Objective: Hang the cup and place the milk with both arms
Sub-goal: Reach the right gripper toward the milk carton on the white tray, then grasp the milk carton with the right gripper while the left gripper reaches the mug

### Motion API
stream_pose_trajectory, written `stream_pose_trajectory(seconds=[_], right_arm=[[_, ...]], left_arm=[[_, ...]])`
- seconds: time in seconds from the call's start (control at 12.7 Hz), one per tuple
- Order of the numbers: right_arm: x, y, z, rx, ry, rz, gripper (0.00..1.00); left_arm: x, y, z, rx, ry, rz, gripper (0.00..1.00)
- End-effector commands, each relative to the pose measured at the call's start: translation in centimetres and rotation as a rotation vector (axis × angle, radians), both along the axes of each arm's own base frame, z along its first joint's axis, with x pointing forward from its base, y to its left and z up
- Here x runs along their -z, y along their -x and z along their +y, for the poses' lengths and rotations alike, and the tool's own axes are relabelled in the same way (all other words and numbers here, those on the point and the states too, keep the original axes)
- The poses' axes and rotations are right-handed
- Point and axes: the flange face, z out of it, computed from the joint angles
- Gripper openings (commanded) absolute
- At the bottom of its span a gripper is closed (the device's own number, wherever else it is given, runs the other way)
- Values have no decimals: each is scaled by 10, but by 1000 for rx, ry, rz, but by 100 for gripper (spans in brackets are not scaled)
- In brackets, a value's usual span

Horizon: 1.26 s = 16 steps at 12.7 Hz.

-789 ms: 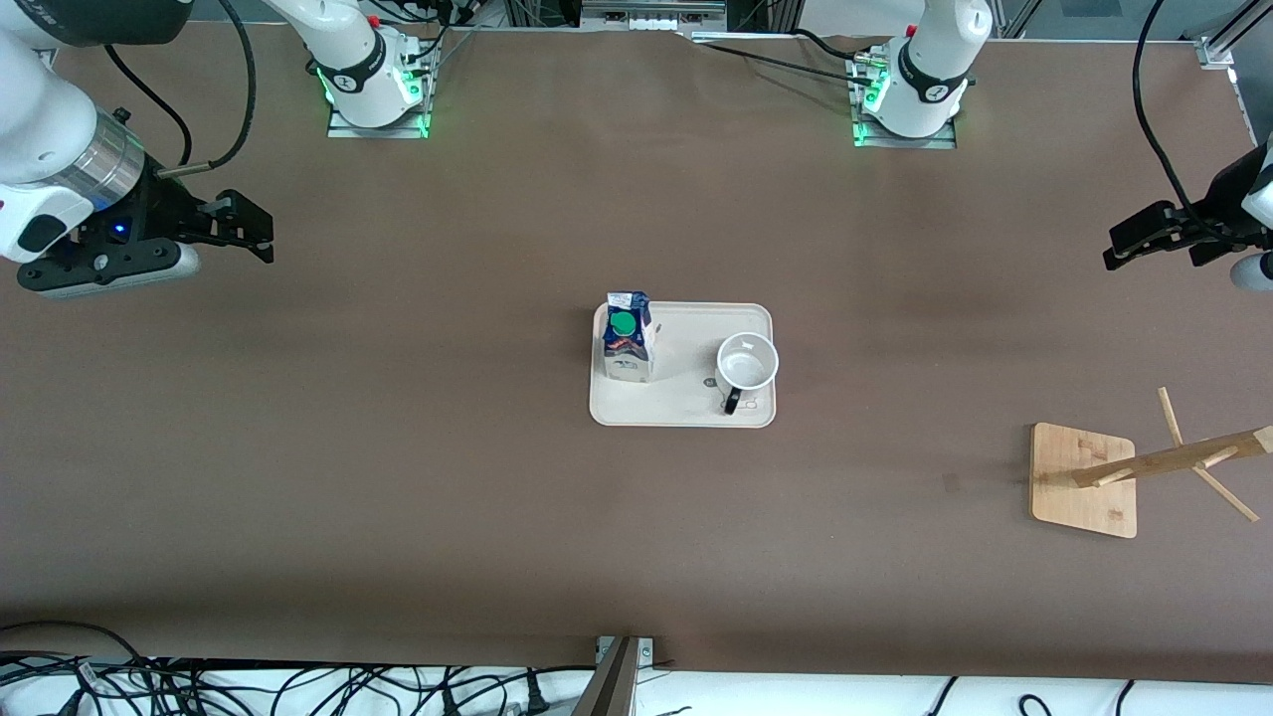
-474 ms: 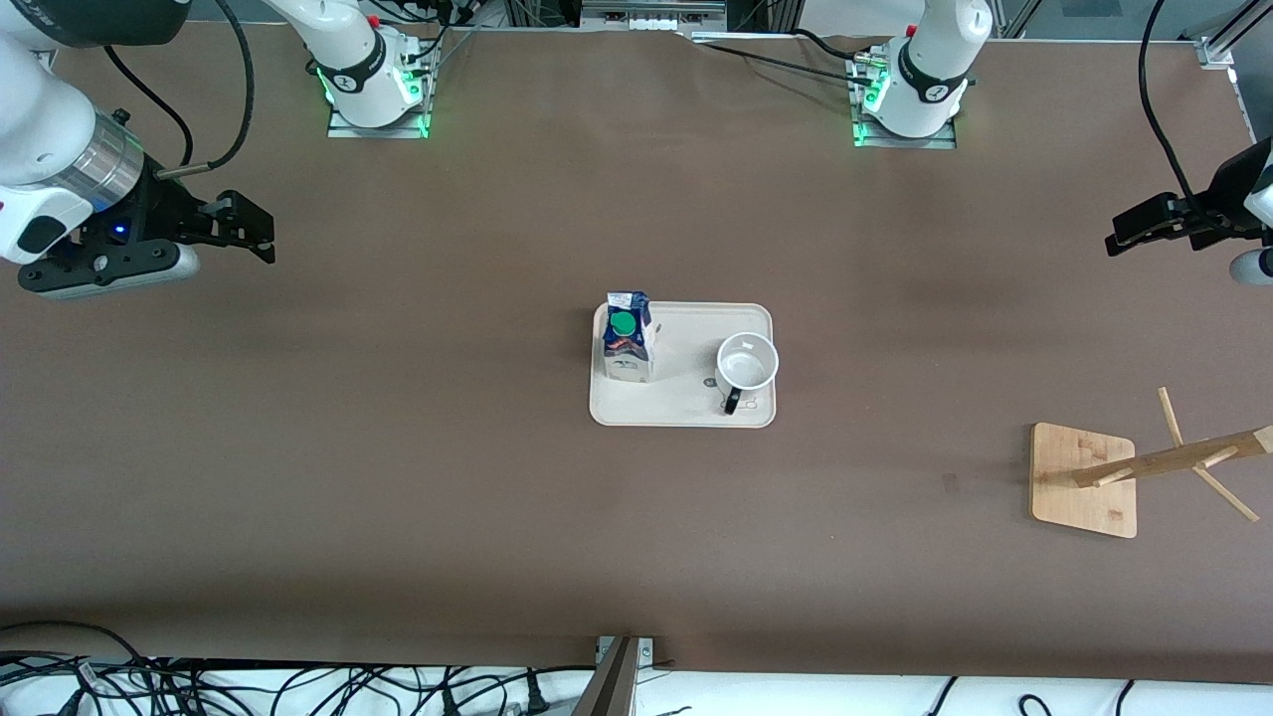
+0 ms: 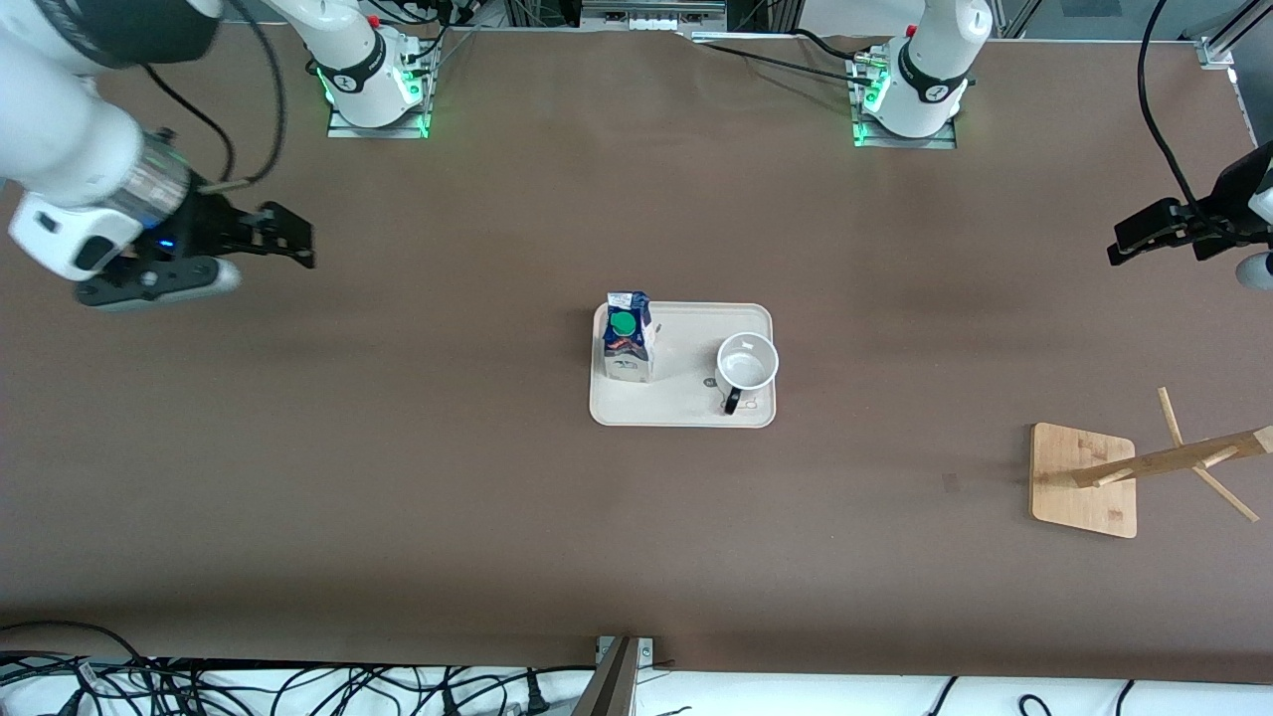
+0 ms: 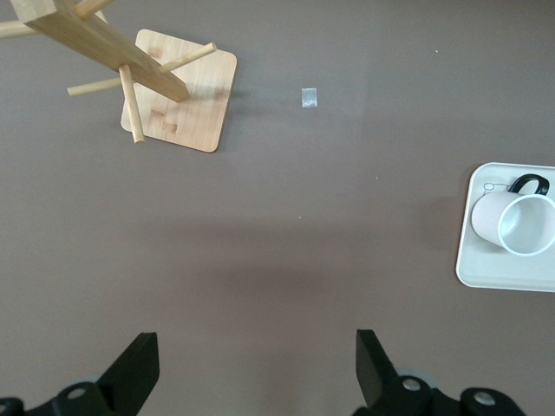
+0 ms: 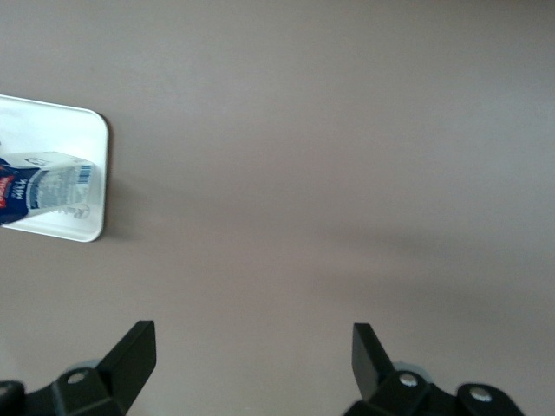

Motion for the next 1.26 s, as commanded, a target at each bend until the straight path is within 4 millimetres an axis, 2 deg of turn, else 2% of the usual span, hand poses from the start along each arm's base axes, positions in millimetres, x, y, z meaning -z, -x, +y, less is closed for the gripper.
stream_pose_trajectory(seconds=[0.0, 0.24, 0.39, 0.55, 0.71, 0.87, 0.95, 1.11, 1.18], right_arm=[[38, -6, 81, 75, 0, -1, 100], [91, -1, 190, 205, -28, -36, 100], [119, 8, 263, 304, -59, -55, 100], [143, 18, 315, 362, -72, -46, 100], [159, 31, 341, 382, -69, -51, 100], [168, 34, 341, 361, -40, -72, 100], [174, 36, 340, 355, -23, -75, 100], [189, 43, 347, 340, -10, -69, 100], [198, 46, 350, 334, 1, -68, 100]], left_arm=[[-4, -6, 1, -15, 13, -3, 100], [-3, -6, 6, -30, 38, -4, 100], [9, -13, 5, -32, 49, 14, 100], [13, -15, 4, -31, 50, 18, 100], [17, -17, -4, -9, 49, 25, 100], [32, -24, -15, 23, 33, 52, 100], [33, -25, -18, 35, 30, 49, 100], [37, -26, -16, 165, 23, 40, 100], [38, -26, -15, 170, 25, 40, 100]])
